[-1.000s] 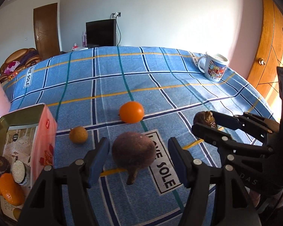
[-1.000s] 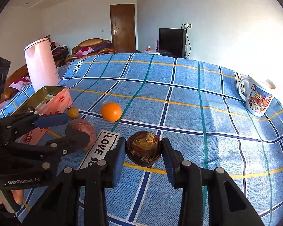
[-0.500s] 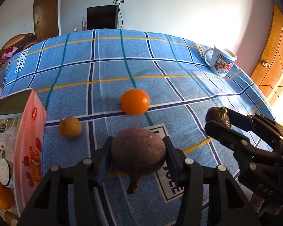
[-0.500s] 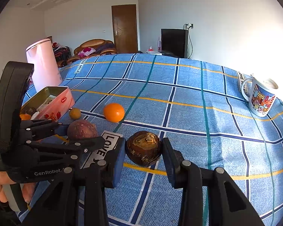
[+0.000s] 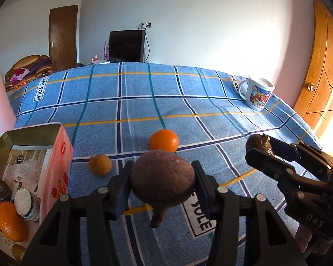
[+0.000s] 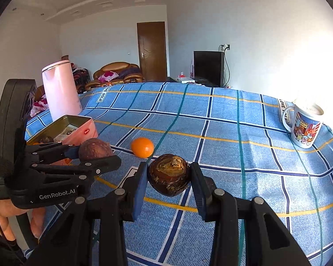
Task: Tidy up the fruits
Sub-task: 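Carry the cake and purple-brown fruit with both tools over the pink tin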
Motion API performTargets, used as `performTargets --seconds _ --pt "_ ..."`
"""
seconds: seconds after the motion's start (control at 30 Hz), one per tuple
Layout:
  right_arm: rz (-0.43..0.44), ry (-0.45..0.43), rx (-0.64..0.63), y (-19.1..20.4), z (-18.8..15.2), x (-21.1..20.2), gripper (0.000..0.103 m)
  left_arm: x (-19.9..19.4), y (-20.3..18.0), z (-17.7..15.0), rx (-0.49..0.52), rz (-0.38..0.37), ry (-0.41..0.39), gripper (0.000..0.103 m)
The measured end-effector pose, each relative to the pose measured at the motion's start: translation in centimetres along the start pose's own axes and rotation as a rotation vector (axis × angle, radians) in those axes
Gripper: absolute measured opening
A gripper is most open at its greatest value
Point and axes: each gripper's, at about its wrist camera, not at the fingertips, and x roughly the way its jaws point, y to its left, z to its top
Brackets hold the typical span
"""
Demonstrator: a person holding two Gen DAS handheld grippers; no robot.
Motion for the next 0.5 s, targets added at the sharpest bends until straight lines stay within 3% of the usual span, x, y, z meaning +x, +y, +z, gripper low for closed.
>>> performTargets --seconds 0.5 --pt "0.012 -0.095 -0.004 0.0 -0.2 -1.6 0.04 -2.0 -0.5 -0.2 0.024 0.035 -0.119 0.054"
